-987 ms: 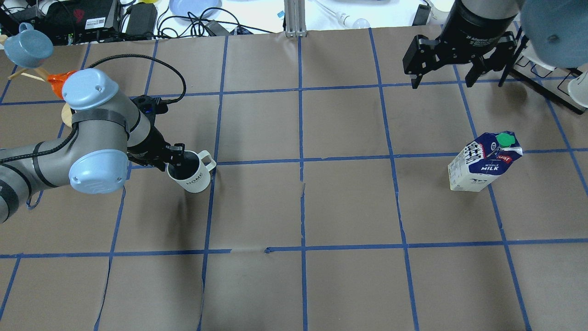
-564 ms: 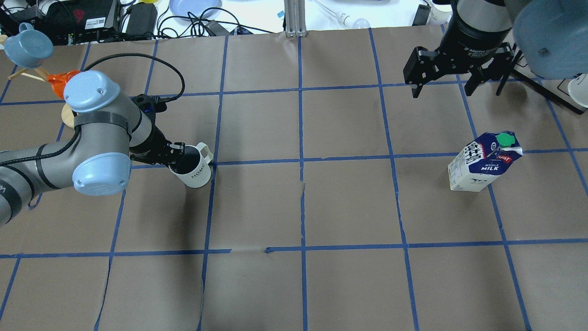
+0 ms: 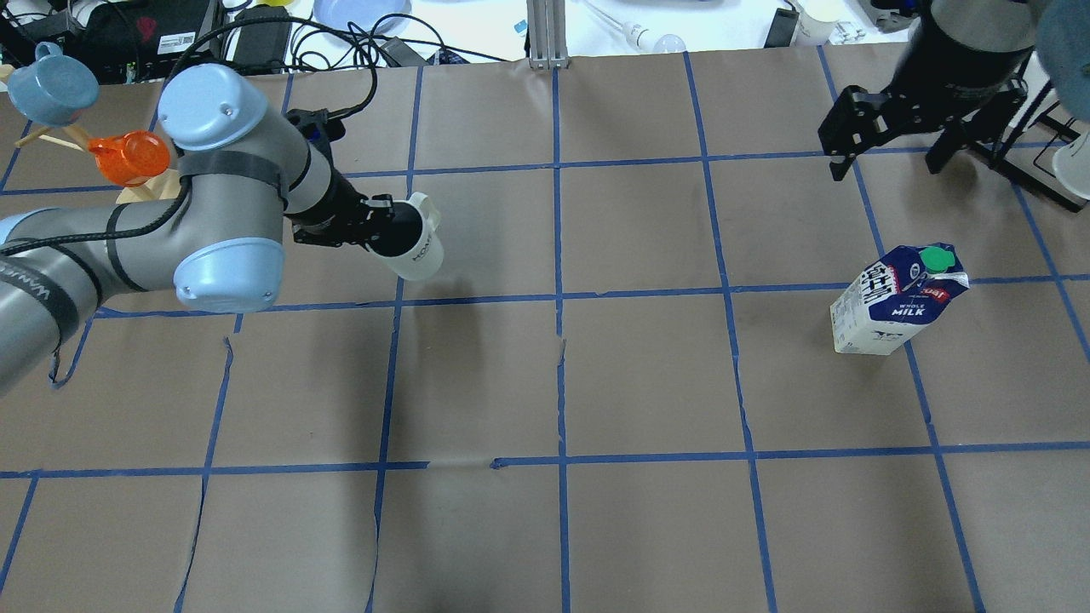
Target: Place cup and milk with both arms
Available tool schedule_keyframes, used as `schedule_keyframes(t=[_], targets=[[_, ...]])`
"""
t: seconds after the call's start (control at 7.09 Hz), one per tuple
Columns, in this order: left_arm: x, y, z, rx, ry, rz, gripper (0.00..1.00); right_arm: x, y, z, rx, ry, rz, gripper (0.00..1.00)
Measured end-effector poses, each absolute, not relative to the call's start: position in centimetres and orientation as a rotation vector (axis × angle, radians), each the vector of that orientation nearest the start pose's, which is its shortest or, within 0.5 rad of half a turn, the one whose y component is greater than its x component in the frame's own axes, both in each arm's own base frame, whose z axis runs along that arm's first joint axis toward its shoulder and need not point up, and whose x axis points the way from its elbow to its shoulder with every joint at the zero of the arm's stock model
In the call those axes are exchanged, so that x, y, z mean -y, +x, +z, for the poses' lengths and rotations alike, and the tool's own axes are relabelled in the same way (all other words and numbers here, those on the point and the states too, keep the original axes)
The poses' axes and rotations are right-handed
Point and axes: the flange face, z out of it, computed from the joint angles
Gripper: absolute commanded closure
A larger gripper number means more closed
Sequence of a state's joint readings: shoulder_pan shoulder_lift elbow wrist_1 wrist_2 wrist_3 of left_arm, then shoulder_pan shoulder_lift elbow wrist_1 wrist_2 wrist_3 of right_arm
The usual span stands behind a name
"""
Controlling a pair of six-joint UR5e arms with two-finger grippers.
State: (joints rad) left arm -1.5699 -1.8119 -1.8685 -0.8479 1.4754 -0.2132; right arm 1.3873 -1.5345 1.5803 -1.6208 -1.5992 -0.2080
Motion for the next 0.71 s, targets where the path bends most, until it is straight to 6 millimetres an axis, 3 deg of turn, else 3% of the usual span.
schedule_keyframes(t=[0.14, 0.42, 0.71], targets=[[56.1, -18.2, 29.2, -3.232, -0.34, -0.28, 1.0, 52.0, 1.1, 45.6, -3.165, -0.053, 0.049, 0.0], [56.7, -25.2, 28.0, -3.214, -0.393, -0.301, 1.0, 51.0, -1.7, 41.5, -3.178, -0.055, 0.156, 0.0], [58.2, -28.3, 26.5, -3.204, -0.462, -0.374, 1.0, 49.9, -4.0, 37.1, -3.194, -0.077, 0.165, 0.02]])
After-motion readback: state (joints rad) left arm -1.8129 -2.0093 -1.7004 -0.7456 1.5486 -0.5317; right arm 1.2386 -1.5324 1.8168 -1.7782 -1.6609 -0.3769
